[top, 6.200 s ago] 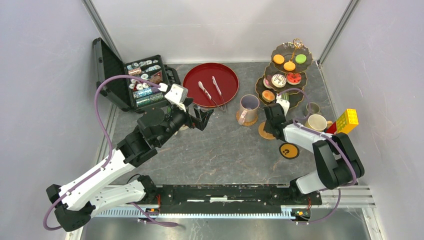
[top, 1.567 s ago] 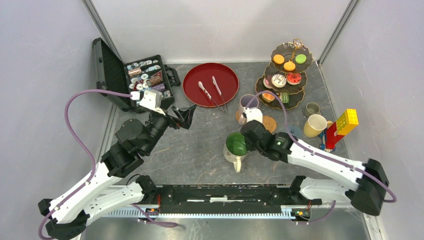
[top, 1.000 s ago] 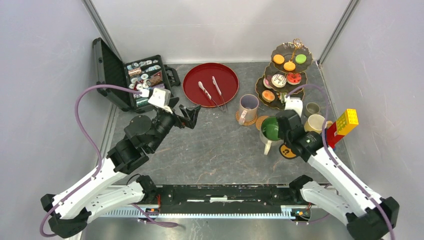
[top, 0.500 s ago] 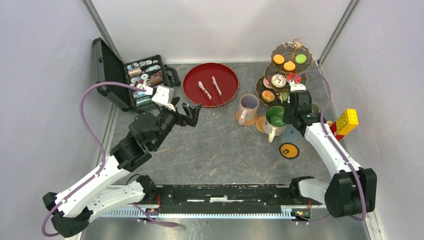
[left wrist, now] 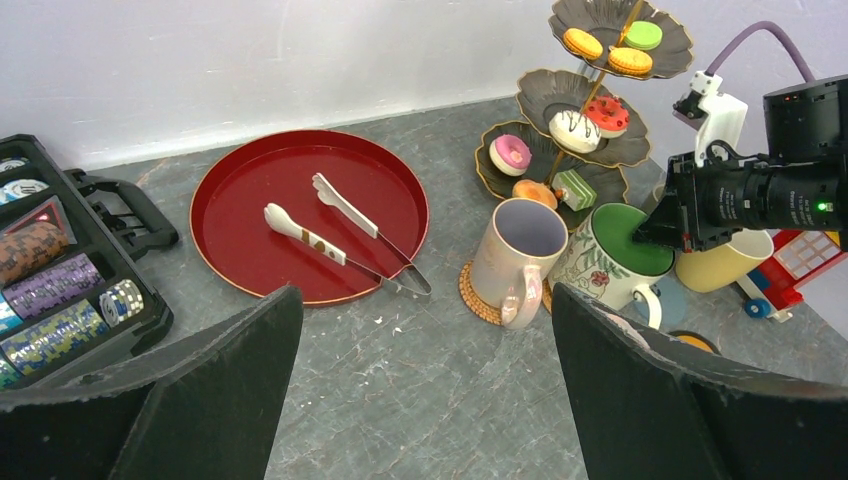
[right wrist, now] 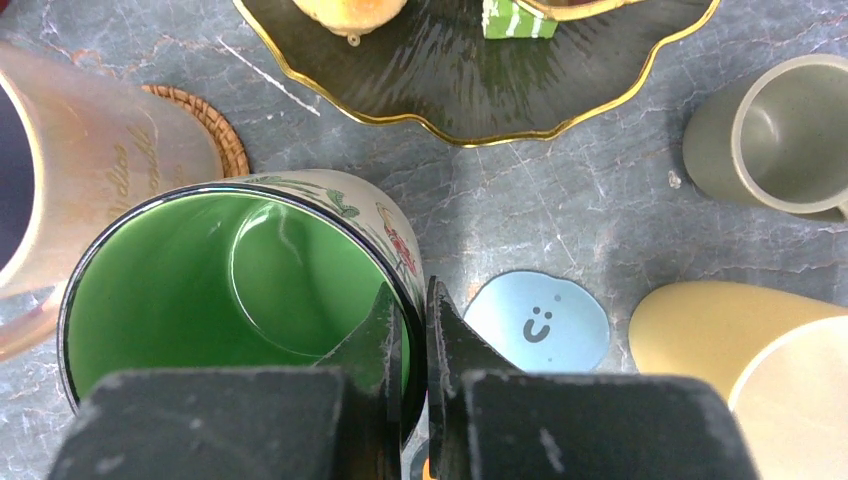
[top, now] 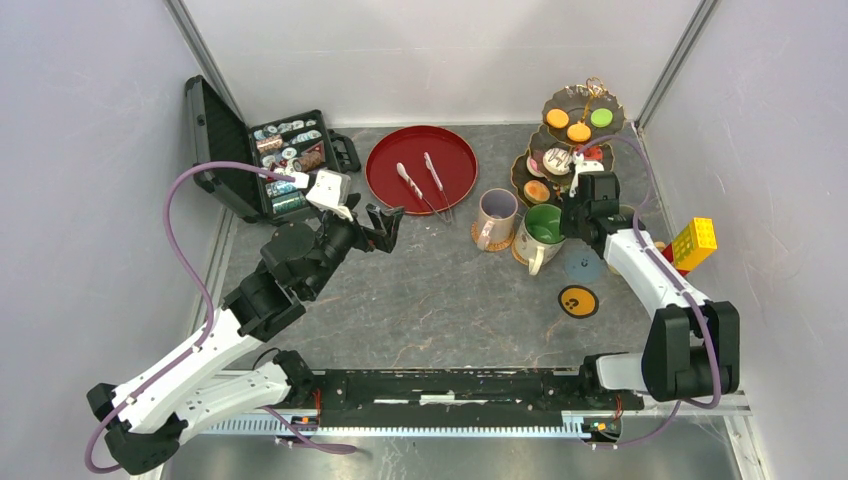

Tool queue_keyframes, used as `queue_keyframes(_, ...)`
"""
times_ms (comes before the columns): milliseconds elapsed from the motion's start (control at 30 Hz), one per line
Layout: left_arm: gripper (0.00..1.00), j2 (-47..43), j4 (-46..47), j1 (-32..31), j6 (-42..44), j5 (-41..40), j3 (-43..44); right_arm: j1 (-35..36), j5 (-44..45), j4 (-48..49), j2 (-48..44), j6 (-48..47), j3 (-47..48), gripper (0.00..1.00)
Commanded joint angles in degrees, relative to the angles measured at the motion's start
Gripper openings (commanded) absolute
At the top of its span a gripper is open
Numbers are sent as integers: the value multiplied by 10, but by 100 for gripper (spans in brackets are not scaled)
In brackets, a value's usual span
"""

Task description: Serve the afternoon tea

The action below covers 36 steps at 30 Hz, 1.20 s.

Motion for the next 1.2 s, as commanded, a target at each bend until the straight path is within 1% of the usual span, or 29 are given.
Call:
queue_keyframes(0, 100, 1, 13, 4, -18, -1, 17, -3, -12, 83, -4, 12, 54, 0)
queue_keyframes(133, 100, 1, 13, 4, -18, 0, 17, -3, 3, 80, 6, 13, 58, 0)
queue_keyframes(367, 100, -2, 13, 5, -19, 2, 17, -3, -2, 77, 25, 17, 58, 0)
queue_keyframes(400, 100, -2, 13, 5, -19, 2, 17, -3, -2, 75, 26, 17, 58, 2)
queue_keyframes(467, 100, -4, 13, 5, -20, 3, 17, -3, -5, 74, 28, 18, 57, 12)
queue_keyframes(533, 100, -5, 13, 5, -20, 4, 17, -3, -13, 72, 27, 20, 56, 18)
queue_keyframes(633, 100, -8, 13, 5, -21, 5, 17, -3, -22, 61, 20, 21, 63, 32)
queue_keyframes(767, 100, -12, 13, 5, -22, 7, 18, -3, -13, 29, -13, 19, 80, 56)
queue_keyframes(833, 100, -17, 13, 5, -23, 8, 18, -3, 7, 6, -37, 14, 83, 66)
queue_keyframes(933, 100, -23, 13, 5, -25, 10, 18, -3, 57, -23, -87, 3, 62, 74)
queue_keyframes(1033, 100, -29, 14, 4, -29, 14, 17, -4, 132, -40, -141, 3, 11, 78)
queue_keyframes(1100, 100, -31, 16, 4, -31, 18, 17, -10, 160, -50, -167, 29, -25, 77)
queue_keyframes(1133, 100, -32, 16, 4, -33, 20, 16, -15, 154, -49, -178, 46, -48, 76)
queue_keyframes(1167, 100, -32, 16, 4, -35, 21, 15, -21, 145, -44, -188, 66, -67, 72)
